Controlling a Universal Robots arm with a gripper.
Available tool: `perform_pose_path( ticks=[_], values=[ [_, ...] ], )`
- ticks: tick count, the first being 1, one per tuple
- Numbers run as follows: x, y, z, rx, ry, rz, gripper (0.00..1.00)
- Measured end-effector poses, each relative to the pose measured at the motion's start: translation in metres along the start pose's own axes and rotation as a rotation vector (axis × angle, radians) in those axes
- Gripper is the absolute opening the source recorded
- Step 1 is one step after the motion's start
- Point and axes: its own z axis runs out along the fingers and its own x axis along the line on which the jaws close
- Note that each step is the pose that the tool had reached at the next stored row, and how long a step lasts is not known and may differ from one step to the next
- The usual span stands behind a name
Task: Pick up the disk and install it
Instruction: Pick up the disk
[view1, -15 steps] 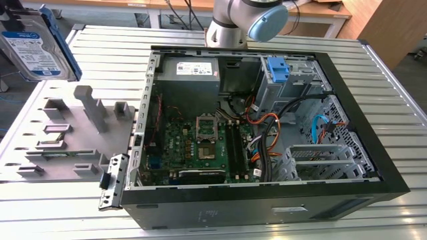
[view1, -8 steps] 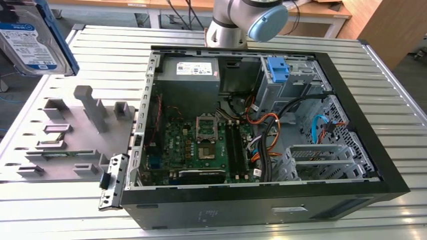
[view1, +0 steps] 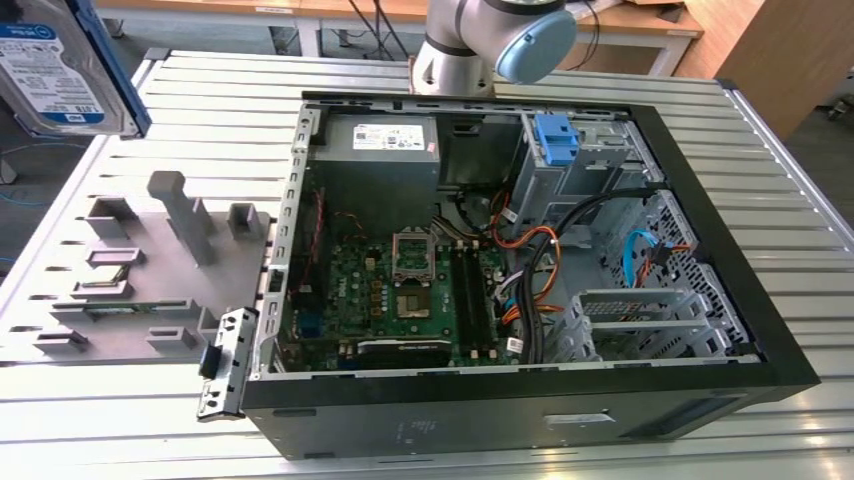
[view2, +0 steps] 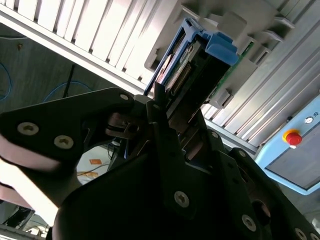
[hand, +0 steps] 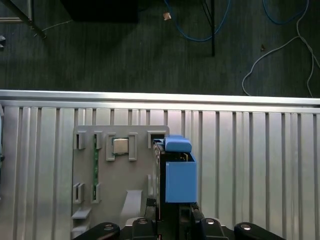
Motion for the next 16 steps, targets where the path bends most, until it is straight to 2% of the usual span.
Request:
perform_pose_path(
  ticks=[11,14,16],
  values=[
    [-0.0017,0.0007,-0.0227,0.0000,0.0000,0.000,0.35],
    [-0.0020,0.0008,-0.0269,-0.0001,0.0000,0.000,0.35],
    [-0.0020,0.0008,-0.0269,0.0000,0.0000,0.000,0.35]
  ],
)
